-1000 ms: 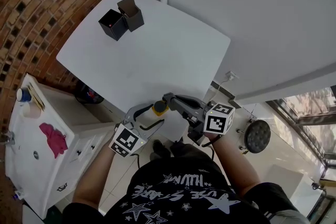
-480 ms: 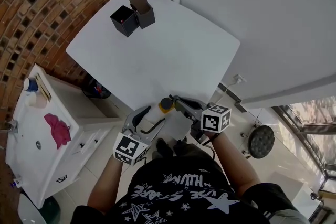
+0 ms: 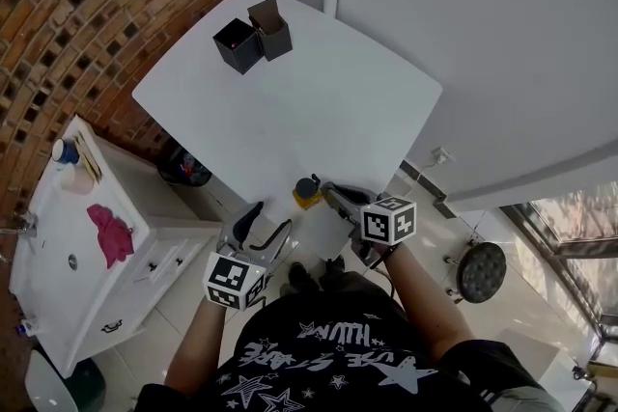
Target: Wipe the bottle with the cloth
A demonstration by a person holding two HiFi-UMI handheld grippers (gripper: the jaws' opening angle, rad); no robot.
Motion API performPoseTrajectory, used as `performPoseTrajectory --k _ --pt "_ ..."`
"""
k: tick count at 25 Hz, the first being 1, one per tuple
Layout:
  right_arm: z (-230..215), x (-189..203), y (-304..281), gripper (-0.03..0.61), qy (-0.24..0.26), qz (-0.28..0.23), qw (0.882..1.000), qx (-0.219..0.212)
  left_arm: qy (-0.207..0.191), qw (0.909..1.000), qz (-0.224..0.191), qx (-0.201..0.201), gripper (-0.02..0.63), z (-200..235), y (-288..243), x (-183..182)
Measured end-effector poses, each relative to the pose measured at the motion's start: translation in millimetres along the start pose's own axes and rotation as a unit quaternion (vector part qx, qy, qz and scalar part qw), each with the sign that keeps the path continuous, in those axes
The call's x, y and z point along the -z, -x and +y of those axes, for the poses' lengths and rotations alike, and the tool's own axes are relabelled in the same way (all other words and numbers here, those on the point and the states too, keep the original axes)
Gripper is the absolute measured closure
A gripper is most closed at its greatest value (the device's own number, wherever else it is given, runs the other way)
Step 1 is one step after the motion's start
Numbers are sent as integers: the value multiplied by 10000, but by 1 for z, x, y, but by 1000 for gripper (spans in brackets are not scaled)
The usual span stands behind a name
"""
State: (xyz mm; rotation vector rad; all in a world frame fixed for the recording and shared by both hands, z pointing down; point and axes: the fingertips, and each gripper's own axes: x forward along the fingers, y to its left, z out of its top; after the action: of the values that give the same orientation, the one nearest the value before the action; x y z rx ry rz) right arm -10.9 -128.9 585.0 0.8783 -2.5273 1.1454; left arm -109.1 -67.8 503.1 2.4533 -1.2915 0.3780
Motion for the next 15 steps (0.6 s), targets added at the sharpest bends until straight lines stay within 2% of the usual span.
performPoseTrajectory --k 3,6,7,9,12,15 --pt "-1 -19 20 543 -43 -404 9990 208 142 9989 -233 -390 368 11 7 -18" --pt "19 -60 46 543 369 -1038 9936 263 116 9940 -669 -854 432 25 20 -48" --pt "29 -76 56 543 588 -1280 9897 266 35 9912 -810 -1044 471 29 25 -58" --pt "53 -109 79 543 1086 -1800 9773 264 -147 9843 -1084 -1382 550 36 34 -76" --pt "93 -153 114 543 1727 -2496 9527 151 -255 9725 -1553 -1718 612 40 50 -104" --pt "128 -176 135 543 2184 -2838 9336 -97 -397 9618 -1895 -1934 612 33 67 -132"
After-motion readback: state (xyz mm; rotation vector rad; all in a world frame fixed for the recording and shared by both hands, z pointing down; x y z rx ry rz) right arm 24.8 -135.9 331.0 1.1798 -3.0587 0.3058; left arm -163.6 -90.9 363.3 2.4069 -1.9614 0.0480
